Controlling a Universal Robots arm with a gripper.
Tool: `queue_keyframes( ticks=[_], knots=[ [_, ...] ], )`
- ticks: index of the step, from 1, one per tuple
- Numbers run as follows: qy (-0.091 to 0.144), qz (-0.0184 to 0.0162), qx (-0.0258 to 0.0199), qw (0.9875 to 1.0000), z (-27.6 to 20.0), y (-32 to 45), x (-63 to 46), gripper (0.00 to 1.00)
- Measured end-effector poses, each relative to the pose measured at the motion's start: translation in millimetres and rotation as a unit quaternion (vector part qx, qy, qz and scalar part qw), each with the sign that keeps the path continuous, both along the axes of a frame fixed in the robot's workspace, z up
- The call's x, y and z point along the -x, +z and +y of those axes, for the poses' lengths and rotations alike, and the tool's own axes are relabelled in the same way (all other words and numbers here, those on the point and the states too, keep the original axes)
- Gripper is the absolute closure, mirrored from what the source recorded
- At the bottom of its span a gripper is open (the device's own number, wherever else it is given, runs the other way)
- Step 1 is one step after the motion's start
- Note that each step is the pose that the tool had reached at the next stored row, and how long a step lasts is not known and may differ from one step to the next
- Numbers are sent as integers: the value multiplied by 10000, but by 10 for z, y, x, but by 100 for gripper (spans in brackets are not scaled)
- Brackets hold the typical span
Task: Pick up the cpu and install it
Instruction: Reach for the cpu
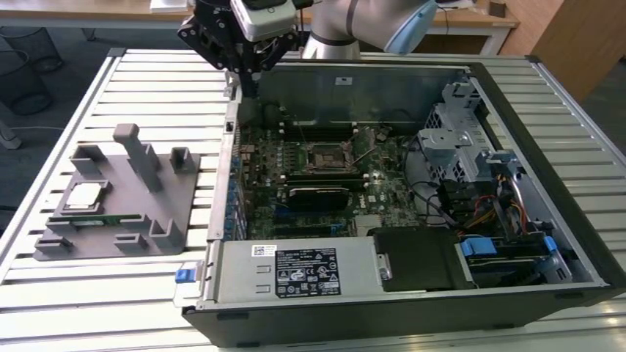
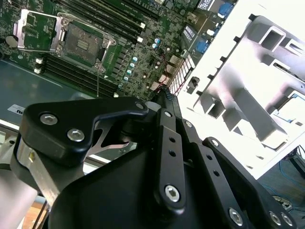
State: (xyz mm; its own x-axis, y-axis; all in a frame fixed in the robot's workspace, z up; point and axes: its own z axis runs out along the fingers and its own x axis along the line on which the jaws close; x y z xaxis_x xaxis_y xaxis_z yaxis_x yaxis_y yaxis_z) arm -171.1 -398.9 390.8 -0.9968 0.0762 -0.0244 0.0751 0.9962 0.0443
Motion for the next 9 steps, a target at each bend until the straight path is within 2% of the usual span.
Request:
queue_keyframes(
  ticks=[9],
  knots=[
    [0, 0, 0, 10000, 0, -3, 24, 89]
  ],
)
